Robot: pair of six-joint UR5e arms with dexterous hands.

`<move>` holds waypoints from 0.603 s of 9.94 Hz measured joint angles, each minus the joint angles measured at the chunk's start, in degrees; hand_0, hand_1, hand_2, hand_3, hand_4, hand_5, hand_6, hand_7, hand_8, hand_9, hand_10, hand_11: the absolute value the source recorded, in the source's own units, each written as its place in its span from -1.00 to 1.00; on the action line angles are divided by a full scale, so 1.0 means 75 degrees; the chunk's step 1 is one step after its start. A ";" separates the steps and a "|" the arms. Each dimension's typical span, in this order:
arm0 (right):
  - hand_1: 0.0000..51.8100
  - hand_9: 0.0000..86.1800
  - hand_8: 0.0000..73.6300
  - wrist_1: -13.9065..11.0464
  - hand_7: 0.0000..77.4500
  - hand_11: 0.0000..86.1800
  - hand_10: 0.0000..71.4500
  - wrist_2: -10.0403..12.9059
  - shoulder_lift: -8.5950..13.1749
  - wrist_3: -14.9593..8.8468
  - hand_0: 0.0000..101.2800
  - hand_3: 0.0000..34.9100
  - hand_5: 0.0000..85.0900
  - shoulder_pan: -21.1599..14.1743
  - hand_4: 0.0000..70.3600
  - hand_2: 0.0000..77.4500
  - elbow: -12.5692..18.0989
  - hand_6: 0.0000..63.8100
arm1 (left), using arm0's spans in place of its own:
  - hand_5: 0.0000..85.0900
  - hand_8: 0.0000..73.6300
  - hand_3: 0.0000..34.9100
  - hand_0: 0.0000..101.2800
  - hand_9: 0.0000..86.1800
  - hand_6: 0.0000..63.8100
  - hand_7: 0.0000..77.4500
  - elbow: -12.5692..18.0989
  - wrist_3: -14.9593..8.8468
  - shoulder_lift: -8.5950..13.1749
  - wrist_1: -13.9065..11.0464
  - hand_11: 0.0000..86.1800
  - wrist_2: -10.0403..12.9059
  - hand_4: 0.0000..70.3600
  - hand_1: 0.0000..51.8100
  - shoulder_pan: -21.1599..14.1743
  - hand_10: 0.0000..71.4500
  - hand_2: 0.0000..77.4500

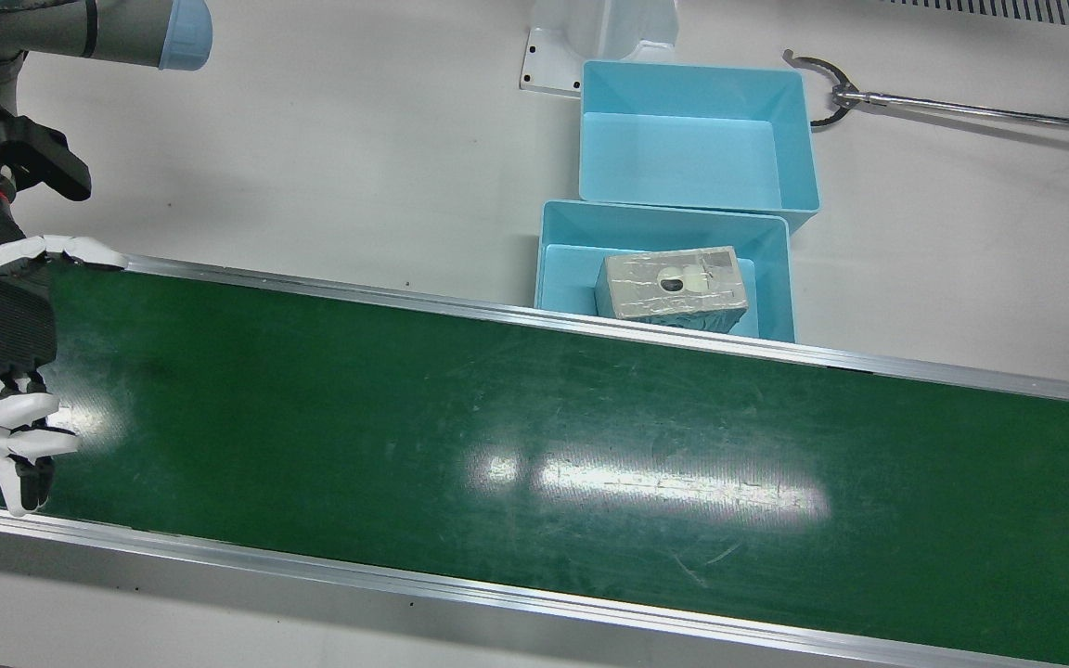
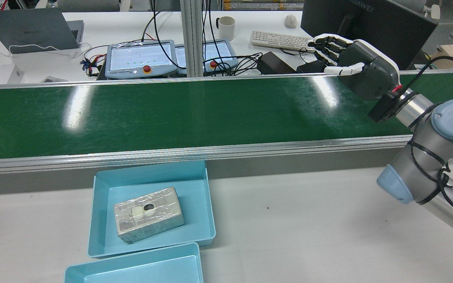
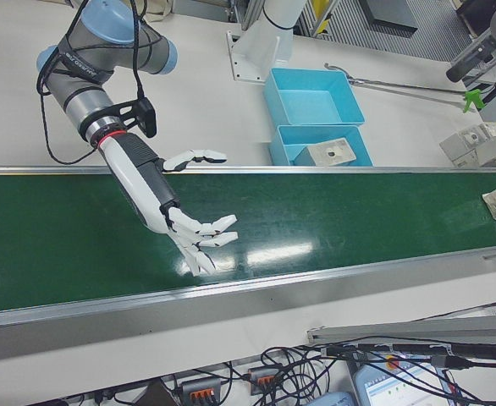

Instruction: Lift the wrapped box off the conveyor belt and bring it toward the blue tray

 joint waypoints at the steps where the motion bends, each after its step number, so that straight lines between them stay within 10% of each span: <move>1: -0.37 -0.81 -0.94 -0.0003 -0.31 -0.96 -1.00 -0.0001 0.0000 0.0000 -0.03 -0.58 -0.26 0.0002 -0.46 -0.46 0.0000 -0.76 | -0.97 -1.00 -1.00 -1.00 -1.00 -1.00 -1.00 0.0000 0.0000 0.0000 0.0000 -1.00 0.0000 -1.00 -1.00 0.0000 -1.00 -0.99; 6: -0.37 -0.81 -0.94 -0.0011 -0.31 -0.96 -1.00 -0.0002 0.0000 0.0008 -0.03 -0.57 -0.26 0.0005 -0.46 -0.46 0.0024 -0.76 | -0.97 -1.00 -1.00 -1.00 -1.00 -1.00 -1.00 0.0000 0.0000 0.0000 0.0000 -1.00 0.0000 -1.00 -1.00 0.0000 -0.98 -0.99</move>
